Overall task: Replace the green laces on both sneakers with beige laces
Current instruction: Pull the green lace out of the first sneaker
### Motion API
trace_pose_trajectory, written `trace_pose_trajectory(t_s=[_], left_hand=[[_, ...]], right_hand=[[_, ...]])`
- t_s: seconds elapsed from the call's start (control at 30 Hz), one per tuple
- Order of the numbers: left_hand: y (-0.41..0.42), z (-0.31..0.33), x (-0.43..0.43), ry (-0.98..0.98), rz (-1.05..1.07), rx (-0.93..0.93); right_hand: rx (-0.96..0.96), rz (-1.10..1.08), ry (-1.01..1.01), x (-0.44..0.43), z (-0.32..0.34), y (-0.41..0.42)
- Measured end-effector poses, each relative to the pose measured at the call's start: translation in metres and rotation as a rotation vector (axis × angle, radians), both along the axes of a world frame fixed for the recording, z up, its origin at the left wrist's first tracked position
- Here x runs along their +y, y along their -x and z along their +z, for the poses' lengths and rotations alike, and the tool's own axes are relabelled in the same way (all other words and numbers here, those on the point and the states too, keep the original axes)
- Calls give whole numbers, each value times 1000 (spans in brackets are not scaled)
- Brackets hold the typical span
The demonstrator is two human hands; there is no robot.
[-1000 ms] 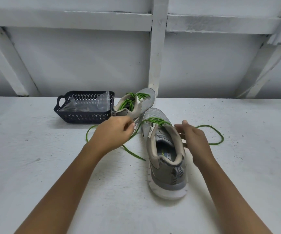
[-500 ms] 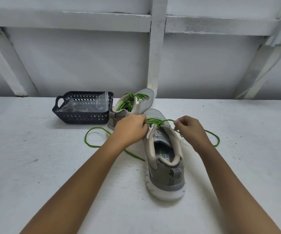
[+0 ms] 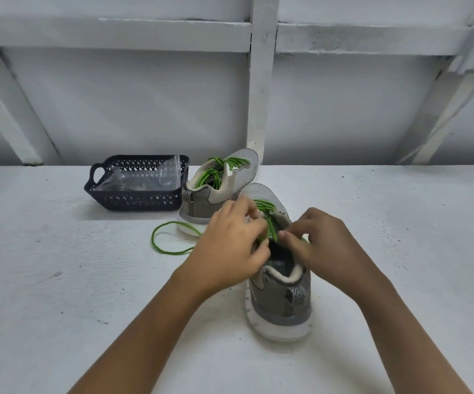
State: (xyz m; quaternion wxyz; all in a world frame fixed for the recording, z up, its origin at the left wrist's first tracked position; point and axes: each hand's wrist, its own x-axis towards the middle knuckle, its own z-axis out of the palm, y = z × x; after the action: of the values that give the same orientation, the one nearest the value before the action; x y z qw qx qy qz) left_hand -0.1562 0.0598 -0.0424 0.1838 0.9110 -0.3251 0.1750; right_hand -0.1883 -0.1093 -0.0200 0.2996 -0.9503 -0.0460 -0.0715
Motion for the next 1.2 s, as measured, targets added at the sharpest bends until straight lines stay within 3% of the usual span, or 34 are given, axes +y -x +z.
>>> trace_pose_trajectory(t_s=[0.1,0.2,0.27,0.43,0.83,1.03,1.2], left_hand=[[1,-1,3,48,28,83],[1,-3,1,205,58,336],[2,-5,-3,306,108,455],[2,-14,-9,436,254,657],[8,-16,-14,522,297,614],[8,-16,-15,527,305,616],[7,-18,-15,550,301,619]], right_hand=[[-19,-6,-65,-2,4,-2],[-86,-105,-210,-8,3,-24],[-17,-140,-299,-14,-4,-47],[222,-51,-253,-15,-17,-80],[261,106,62,-5,-9,-98],[157,51,22,0,-21,-106],[204,-30,-226,-10,-20,-100]])
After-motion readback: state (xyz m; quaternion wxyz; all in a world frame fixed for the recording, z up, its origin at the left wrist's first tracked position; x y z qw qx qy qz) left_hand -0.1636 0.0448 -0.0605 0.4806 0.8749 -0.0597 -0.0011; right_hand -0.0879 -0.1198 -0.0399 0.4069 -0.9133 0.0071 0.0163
